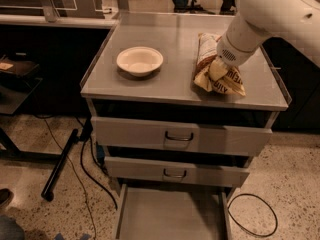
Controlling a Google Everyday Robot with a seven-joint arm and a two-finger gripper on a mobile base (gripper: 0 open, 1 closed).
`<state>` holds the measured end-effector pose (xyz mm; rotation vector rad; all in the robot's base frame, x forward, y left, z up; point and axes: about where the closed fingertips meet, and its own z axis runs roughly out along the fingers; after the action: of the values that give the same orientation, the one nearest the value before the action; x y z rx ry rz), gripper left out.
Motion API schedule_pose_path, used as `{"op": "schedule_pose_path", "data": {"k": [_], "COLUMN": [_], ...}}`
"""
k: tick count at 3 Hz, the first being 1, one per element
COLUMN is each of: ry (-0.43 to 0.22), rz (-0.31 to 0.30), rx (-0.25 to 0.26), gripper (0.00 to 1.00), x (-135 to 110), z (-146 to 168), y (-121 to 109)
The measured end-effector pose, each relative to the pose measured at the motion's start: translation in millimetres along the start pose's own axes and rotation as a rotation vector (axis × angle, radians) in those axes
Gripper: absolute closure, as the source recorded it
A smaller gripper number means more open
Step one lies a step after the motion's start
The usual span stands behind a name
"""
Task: Place brown chip bag into bottom drawer
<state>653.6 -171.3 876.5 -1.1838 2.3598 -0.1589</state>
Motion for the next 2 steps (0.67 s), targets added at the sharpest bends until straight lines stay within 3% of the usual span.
{"op": "schedule_pose_path", "data": {"k": [2], "ry": [0.000], "rz": [0.033], "rx": [0.072], "gripper": [1.00], "x": [44.5], "z": [-73.9], "y": [43.2]}}
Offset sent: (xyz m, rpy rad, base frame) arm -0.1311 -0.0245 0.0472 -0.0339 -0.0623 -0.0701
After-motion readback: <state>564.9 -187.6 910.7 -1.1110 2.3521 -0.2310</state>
